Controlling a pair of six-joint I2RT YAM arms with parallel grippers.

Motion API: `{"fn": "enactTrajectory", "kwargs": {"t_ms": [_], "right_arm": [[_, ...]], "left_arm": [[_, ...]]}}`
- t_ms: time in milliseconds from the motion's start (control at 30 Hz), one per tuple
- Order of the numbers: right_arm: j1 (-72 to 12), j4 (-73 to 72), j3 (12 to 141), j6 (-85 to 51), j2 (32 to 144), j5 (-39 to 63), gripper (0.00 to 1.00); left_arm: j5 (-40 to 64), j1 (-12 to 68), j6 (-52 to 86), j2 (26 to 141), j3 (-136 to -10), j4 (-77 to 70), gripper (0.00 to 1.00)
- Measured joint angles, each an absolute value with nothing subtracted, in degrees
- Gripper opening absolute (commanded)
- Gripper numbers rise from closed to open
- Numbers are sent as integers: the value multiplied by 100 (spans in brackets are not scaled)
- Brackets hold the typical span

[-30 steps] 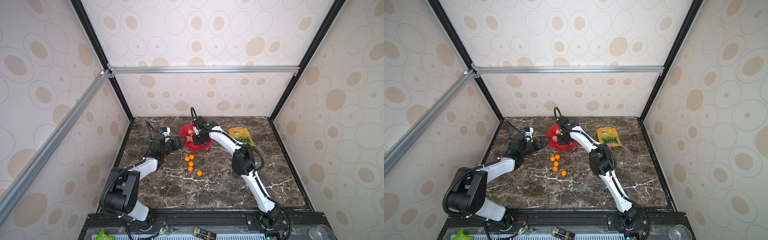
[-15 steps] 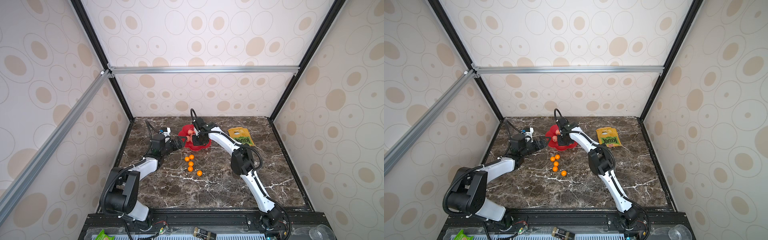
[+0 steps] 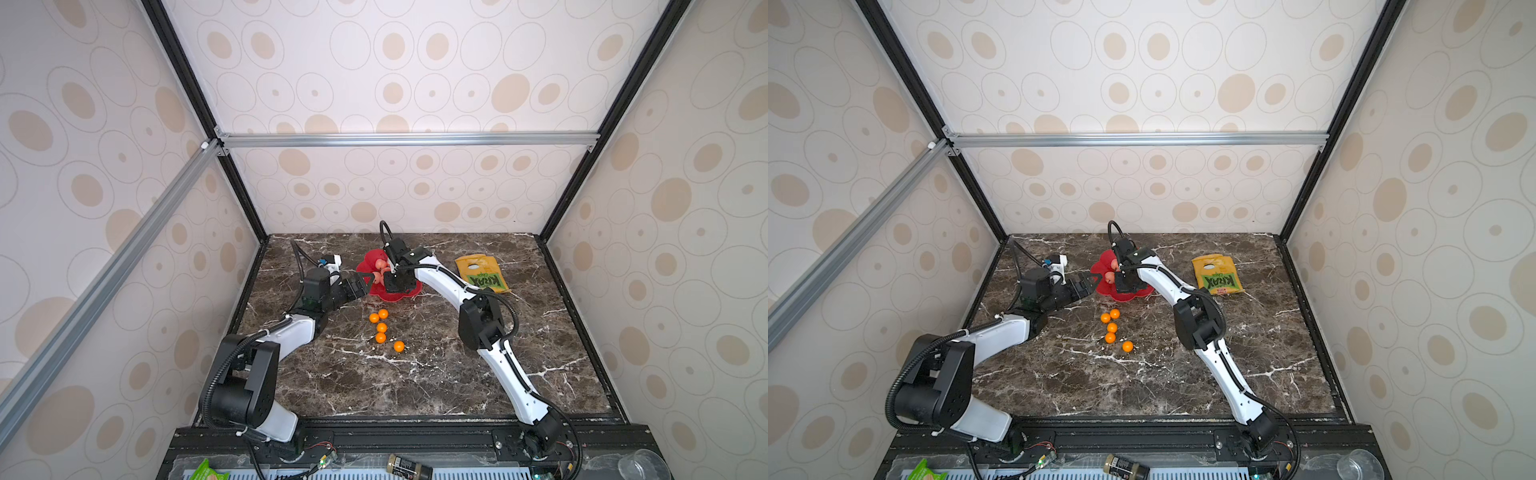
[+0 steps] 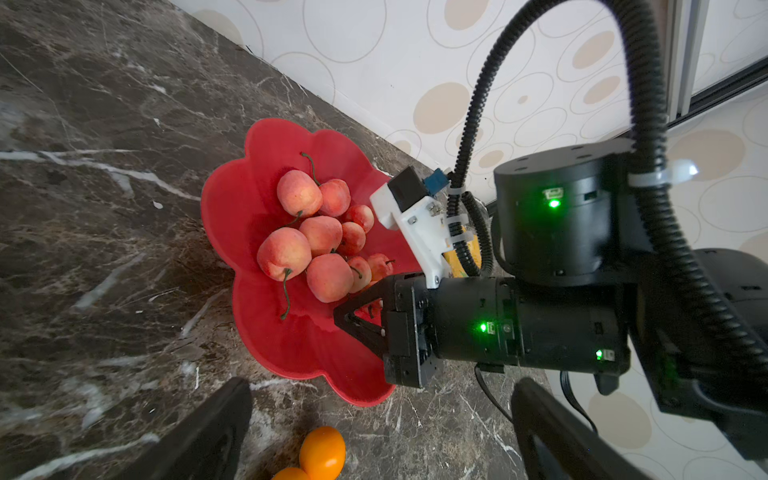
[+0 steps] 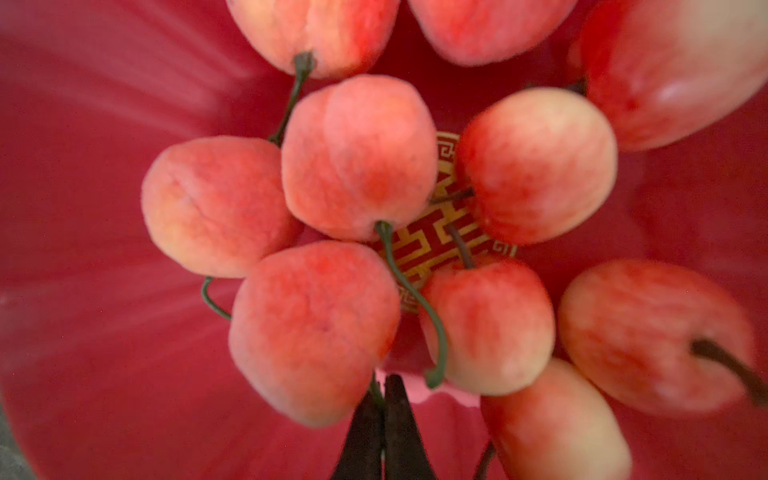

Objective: Arrange fruit in a fruit bowl
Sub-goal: Place the fruit in the fruit bowl.

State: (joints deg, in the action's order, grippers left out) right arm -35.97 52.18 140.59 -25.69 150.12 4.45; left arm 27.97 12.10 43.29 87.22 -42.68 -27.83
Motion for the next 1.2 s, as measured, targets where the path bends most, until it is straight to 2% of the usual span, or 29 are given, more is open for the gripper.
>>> {"fn": "enactTrajectory", "kwargs": {"t_ms": [267, 567, 833, 1200], "right_arm": [[-3588, 5177, 14090, -2615, 15028, 445, 18], [-3555, 5155, 14090, -2611, 15045, 449, 20], [-3555, 5129, 14055, -2593, 14986, 464, 25], [-3555, 5000, 13511, -2510, 14143, 475, 28]], "left_arm": [[2797, 1210, 4327, 8722, -4268, -2781, 98], [2797, 1210, 4329, 8722, -4268, -2781, 98], [2794, 1210, 4329, 8597, -4263, -2770, 98], [2755, 1267, 4324, 8082, -4180, -2620, 98]]}}
